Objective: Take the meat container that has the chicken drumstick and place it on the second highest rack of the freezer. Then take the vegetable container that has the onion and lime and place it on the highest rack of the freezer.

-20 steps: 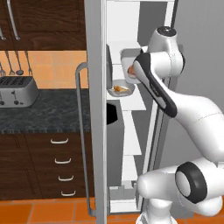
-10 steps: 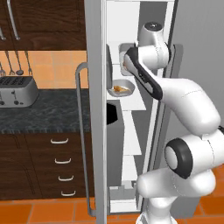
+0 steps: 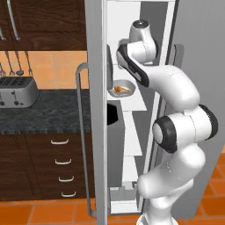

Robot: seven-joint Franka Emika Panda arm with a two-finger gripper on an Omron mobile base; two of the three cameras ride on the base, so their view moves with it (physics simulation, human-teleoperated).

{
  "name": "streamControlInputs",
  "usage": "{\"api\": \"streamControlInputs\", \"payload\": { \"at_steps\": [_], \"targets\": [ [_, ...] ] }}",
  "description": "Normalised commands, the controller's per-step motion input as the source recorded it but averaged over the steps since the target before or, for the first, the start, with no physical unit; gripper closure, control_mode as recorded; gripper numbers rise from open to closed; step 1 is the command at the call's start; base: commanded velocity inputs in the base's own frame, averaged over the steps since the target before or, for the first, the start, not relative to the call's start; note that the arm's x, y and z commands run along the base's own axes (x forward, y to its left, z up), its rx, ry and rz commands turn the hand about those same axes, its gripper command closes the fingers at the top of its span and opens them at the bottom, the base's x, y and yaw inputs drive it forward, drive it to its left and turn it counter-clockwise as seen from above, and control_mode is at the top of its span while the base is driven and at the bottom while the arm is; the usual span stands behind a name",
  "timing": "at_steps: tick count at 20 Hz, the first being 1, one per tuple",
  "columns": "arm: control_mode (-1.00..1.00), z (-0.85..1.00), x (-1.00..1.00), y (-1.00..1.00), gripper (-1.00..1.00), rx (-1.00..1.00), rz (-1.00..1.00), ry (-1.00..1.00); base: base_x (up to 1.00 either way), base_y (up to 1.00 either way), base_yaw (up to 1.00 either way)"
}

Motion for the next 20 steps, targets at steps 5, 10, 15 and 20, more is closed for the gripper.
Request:
{"api": "streamControlInputs", "payload": {
  "at_steps": [5,10,15,20],
  "targets": [
    [-1.00,0.01,0.78,-0.05,1.00,0.00,-0.05,-0.03,0.00,0.00,0.00],
    [-1.00,0.09,0.69,-0.30,-1.00,0.00,-0.01,-0.01,0.00,0.00,0.00],
    [-1.00,0.00,0.77,-0.01,-1.00,0.00,-0.03,-0.07,0.00,0.00,0.00],
    [-1.00,-0.01,0.50,-0.10,-1.00,-0.01,-0.20,-0.05,0.00,0.00,0.00]
  ]
}}
